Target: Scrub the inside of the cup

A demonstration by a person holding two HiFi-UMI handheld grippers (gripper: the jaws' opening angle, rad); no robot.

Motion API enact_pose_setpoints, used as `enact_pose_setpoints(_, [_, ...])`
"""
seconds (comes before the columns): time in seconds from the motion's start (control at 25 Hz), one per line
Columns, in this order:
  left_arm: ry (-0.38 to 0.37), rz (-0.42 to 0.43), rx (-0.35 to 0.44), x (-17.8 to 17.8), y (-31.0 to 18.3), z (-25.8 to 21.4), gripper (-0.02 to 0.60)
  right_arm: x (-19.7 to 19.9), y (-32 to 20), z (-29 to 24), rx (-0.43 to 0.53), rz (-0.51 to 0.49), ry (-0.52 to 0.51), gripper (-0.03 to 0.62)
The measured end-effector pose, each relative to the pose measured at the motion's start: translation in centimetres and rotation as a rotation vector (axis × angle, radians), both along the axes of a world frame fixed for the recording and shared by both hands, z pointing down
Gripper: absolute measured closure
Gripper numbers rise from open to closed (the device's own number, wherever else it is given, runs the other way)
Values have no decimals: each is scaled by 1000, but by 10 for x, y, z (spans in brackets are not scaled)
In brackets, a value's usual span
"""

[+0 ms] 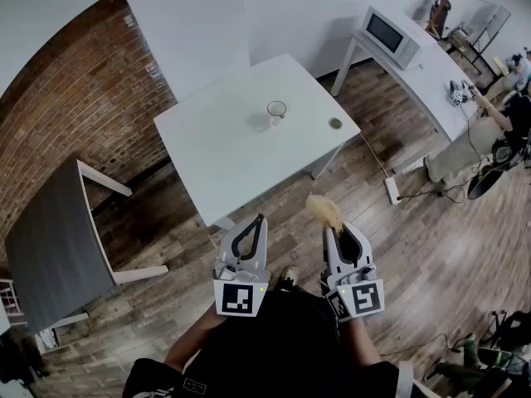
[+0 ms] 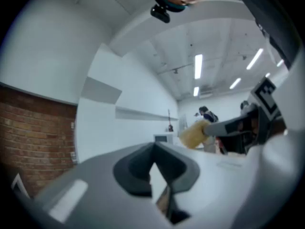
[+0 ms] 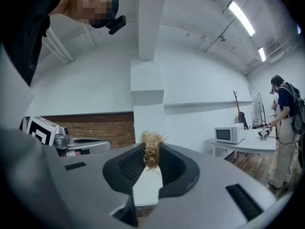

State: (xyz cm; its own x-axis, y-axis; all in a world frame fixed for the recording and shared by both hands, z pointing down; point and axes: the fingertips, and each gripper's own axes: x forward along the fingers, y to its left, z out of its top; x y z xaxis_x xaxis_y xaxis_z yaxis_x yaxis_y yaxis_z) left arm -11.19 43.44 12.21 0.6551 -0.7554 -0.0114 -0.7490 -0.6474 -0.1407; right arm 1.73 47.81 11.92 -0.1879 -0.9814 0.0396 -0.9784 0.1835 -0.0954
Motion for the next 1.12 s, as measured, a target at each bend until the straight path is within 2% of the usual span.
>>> enact_pose_setpoints(0.24, [-45,17,38,14,1,-4,578,10,0,-2,7,-7,-13,534])
enact_pose_setpoints(0.48, [41,-30,-42,33,1,-1,578,29,1,-2,14,-21,-34,534])
enact_pose_setpoints(0.76, [57,-93,-76,63,2,4,578,57,0,6,10,-74,-18,534])
enact_pose_setpoints(0.92, [36,-136,-58,67,-3,1,578,68,-7,13,0,-106,-30,534])
enact_pose_setpoints(1.12, [-1,-137,-60,77,-17,9,578,80,-22,17,-10,-105,-37,534])
